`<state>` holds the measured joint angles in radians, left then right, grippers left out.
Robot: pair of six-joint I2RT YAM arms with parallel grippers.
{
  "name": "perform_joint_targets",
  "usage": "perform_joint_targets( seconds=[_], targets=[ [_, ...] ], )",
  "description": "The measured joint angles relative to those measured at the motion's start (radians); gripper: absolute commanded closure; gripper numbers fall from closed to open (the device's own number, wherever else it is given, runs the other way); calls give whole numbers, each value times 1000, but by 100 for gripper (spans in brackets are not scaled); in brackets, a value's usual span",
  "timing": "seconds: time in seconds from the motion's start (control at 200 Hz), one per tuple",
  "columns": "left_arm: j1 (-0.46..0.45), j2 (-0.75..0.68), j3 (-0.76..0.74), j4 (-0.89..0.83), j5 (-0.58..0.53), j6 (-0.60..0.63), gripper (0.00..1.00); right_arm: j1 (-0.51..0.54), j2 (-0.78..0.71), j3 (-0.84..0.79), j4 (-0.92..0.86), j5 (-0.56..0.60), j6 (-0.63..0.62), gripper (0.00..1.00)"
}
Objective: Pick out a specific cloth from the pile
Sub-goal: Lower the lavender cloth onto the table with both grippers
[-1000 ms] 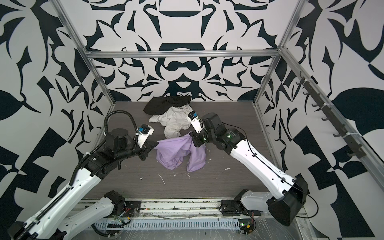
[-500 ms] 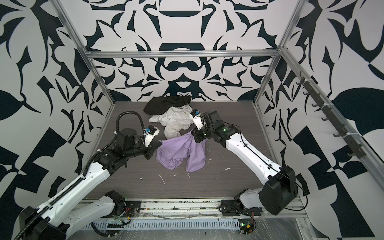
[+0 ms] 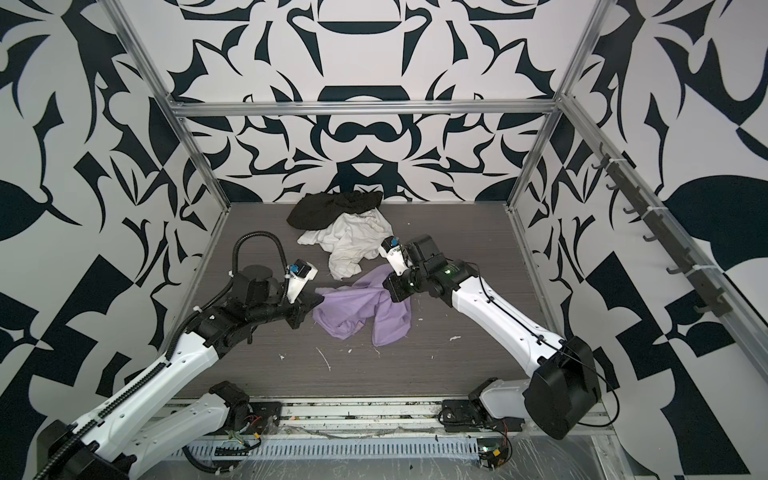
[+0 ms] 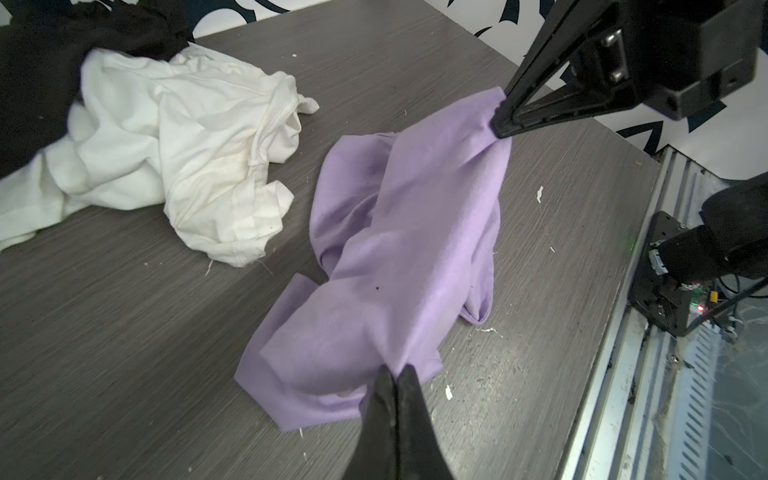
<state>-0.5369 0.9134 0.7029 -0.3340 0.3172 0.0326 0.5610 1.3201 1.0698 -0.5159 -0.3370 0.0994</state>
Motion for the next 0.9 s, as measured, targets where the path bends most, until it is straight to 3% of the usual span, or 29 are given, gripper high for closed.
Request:
perform_joint_targets(
  seconds=[0.42, 0.9],
  targets=[
    [-29, -10, -84, 0, -1, -85, 100, 45, -11, -97, 21, 4, 60, 100],
    [-124, 109, -67, 1, -63, -134, 100, 55, -10, -191, 42, 3, 113, 100]
  ],
)
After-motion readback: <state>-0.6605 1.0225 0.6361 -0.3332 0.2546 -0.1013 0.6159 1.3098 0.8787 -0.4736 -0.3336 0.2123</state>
